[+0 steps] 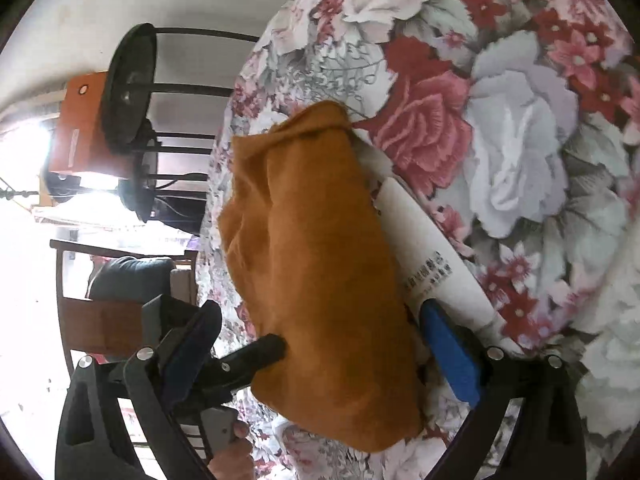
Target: Fold small clothes
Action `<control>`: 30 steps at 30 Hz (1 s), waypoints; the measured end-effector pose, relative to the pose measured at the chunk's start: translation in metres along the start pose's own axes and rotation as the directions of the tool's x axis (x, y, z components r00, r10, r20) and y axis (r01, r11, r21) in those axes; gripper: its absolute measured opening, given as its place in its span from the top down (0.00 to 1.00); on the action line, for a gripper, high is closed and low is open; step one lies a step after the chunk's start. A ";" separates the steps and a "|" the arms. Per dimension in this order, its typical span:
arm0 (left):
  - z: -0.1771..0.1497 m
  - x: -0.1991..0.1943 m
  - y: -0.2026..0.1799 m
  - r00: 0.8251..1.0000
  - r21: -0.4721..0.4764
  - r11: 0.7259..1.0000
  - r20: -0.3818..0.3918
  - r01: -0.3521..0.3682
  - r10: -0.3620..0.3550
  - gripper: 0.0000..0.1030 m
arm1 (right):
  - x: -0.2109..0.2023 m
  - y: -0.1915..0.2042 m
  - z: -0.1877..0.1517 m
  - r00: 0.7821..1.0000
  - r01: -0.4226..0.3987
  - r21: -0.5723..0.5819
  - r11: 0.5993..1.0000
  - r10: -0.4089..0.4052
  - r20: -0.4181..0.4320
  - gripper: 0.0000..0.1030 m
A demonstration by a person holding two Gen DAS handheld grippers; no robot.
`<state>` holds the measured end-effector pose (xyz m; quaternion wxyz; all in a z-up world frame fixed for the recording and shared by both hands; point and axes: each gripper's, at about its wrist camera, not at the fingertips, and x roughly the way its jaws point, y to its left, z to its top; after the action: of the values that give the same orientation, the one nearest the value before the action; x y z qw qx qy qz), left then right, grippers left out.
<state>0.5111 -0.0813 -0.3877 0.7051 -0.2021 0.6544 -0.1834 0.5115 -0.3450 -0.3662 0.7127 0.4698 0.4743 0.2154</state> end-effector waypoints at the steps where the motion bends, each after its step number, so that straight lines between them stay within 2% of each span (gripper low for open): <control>1: 0.000 0.000 -0.002 1.000 0.011 1.000 0.007 -0.003 0.003 0.04 | 0.002 0.000 -0.003 1.000 -0.004 -0.003 1.000 0.004 0.004 0.03; 4: 0.000 0.000 -0.009 0.999 0.033 0.999 0.031 0.027 -0.028 0.05 | 0.006 -0.005 -0.007 0.998 -0.042 0.011 0.999 0.041 0.045 0.03; 7: 0.001 0.005 -0.016 0.996 0.040 0.995 0.022 0.090 -0.091 0.05 | 0.007 -0.008 -0.005 0.998 -0.060 0.027 0.998 0.059 0.031 0.03; 12: 0.001 0.021 -0.028 1.000 0.099 0.995 0.009 -0.010 0.010 0.04 | 0.007 -0.006 -0.002 0.996 -0.091 0.068 0.994 0.092 0.000 0.03; 16: 0.004 0.023 -0.023 1.000 0.054 0.998 0.006 0.014 -0.015 0.04 | 0.016 0.002 0.000 0.998 -0.037 -0.001 0.999 0.037 -0.042 0.03; 20: 0.003 0.026 -0.028 1.000 0.092 0.996 0.006 -0.007 0.006 0.04 | 0.018 -0.002 0.001 0.999 -0.041 0.008 0.999 0.041 0.005 0.03; 23: 0.004 0.024 -0.030 1.000 0.065 0.998 0.021 0.009 -0.010 0.05 | 0.020 0.004 -0.002 1.000 -0.004 -0.032 0.999 0.004 0.005 0.03; 24: 0.004 0.023 -0.031 0.999 0.058 0.998 0.028 0.015 -0.017 0.05 | 0.019 0.005 -0.002 1.000 0.005 -0.032 0.999 -0.005 0.009 0.05; 28: 0.000 0.015 -0.037 0.999 0.076 0.997 0.041 -0.003 0.000 0.10 | 0.010 0.014 -0.009 0.996 0.063 -0.023 0.998 -0.062 0.060 0.21; 30: -0.001 0.011 -0.038 0.999 0.073 0.997 0.044 -0.003 0.000 0.12 | 0.004 0.009 -0.013 0.995 0.064 0.002 0.998 -0.064 0.072 0.28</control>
<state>0.5107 -0.1191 -0.3774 0.7265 -0.1798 0.6317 -0.2022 0.5035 -0.3312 -0.3614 0.7361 0.4616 0.4630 0.1753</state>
